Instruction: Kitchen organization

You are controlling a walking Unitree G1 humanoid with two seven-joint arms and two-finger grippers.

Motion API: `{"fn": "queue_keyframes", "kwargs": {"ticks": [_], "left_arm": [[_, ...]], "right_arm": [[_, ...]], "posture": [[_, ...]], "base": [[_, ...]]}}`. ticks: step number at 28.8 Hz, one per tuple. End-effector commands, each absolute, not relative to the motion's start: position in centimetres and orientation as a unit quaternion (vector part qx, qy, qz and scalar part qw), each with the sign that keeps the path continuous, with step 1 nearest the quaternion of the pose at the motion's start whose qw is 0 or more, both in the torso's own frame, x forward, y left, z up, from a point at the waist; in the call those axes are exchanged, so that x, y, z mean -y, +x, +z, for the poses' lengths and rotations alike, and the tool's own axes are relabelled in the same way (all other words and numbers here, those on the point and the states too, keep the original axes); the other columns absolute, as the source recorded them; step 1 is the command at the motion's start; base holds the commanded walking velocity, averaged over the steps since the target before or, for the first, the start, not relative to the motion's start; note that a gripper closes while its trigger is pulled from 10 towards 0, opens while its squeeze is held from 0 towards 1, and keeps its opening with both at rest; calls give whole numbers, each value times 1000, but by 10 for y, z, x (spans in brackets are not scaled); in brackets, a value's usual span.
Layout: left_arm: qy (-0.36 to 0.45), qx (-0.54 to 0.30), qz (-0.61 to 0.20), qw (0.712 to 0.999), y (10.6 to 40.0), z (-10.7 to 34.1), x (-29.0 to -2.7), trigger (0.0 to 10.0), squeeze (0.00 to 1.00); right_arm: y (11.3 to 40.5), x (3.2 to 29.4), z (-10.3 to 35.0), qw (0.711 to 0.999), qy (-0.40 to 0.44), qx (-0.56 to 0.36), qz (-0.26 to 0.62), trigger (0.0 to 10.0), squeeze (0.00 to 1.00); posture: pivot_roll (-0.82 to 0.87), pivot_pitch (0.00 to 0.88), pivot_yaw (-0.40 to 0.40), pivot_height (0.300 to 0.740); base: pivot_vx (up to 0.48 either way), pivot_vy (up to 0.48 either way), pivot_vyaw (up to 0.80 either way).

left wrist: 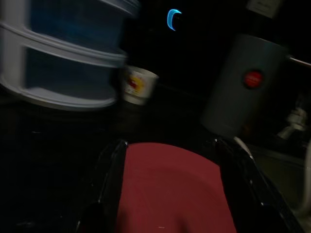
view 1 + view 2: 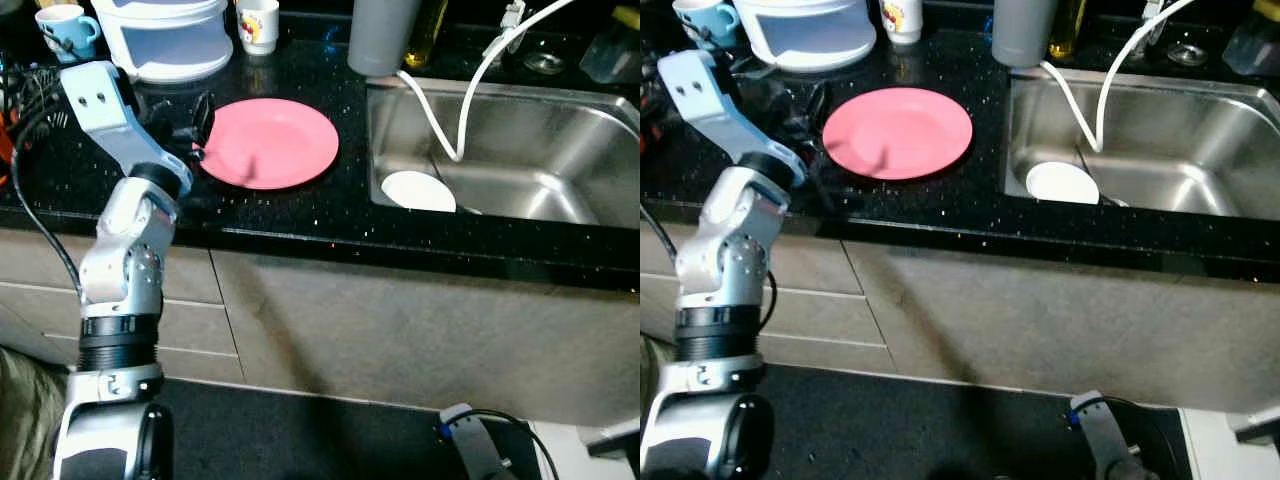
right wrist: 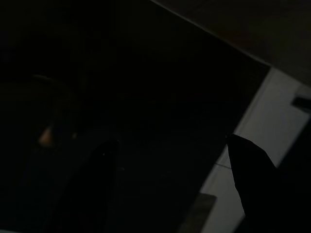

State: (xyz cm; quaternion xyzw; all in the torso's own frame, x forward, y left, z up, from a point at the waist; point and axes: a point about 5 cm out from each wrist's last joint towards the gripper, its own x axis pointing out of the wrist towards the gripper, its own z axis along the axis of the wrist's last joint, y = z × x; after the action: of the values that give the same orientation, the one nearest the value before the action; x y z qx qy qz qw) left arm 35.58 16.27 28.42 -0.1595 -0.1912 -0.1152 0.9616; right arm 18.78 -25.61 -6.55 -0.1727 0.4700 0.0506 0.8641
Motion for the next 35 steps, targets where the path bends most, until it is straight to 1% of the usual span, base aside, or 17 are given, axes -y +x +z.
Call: {"fn": "queue_keyframes", "kwargs": {"ticks": [1,8,11,13,15,17,19,20,22,23,24,26,27,28,30,32,35], "left_arm": [[-154,195,-98,964,356,284,-170,10000,0],[-165,192,-94,963,354,283,-167,10000,0],[-196,186,-76,960,354,281,-167,10000,0],[-222,170,-79,957,354,277,-164,10000,0],[-228,166,-81,956,354,275,-163,10000,0],[-275,149,-88,946,354,272,-158,10000,0],[-336,139,-89,927,351,273,-153,10000,0],[-336,139,-89,927,351,273,-153,10000,0],[-404,135,-85,901,347,279,-148,10000,0],[-447,128,-87,881,344,282,-141,10000,0],[-447,128,-87,881,344,282,-141,10000,0],[-489,116,-104,858,339,288,-129,10000,0],[-489,116,-104,858,339,288,-129,10000,0],[-507,105,-110,848,337,289,-124,10000,0],[-507,105,-110,848,337,289,-124,10000,0],[-532,76,-112,836,334,287,-116,10000,0],[-537,49,-101,836,330,284,-113,10000,0]], "right_arm": [[185,253,-68,862,-169,-476,53,10000,0],[185,253,-68,861,-170,-476,54,10000,0],[185,253,-68,861,-170,-476,55,10000,0],[185,253,-68,861,-170,-476,56,10000,0],[185,253,-68,861,-170,-476,56,10000,0],[185,253,-68,861,-171,-476,56,10000,0],[185,253,-68,860,-171,-477,56,10000,0],[185,253,-68,860,-171,-477,56,10000,0],[185,254,-68,860,-171,-477,56,10000,0],[185,254,-68,860,-171,-478,55,10000,0],[185,254,-68,860,-171,-478,55,10000,0],[185,255,-68,859,-172,-479,55,10000,0],[185,255,-68,859,-172,-479,55,10000,0],[185,255,-68,859,-173,-479,55,10000,0],[185,255,-68,859,-173,-479,55,10000,0],[185,255,-68,859,-173,-479,55,10000,0],[185,255,-68,859,-173,-479,53,10000,0]], "posture": [[10,123,2,740],[13,121,2,740],[19,119,1,740],[19,119,1,740],[19,119,1,740],[19,119,1,740],[16,123,1,740],[16,123,1,740],[16,127,0,740],[16,130,0,740],[16,130,0,740],[17,130,-1,740],[17,130,-1,740],[17,130,-1,740],[17,130,-1,740],[16,131,0,740],[18,132,2,740]], "base": [[371,0,0],[317,0,0],[0,0,0],[0,0,0],[0,0,0],[0,0,0],[0,0,0],[0,0,0],[0,0,0],[0,0,0],[0,0,0],[0,0,0],[0,0,0],[0,0,0],[0,0,0],[0,0,0],[0,0,0]]}}
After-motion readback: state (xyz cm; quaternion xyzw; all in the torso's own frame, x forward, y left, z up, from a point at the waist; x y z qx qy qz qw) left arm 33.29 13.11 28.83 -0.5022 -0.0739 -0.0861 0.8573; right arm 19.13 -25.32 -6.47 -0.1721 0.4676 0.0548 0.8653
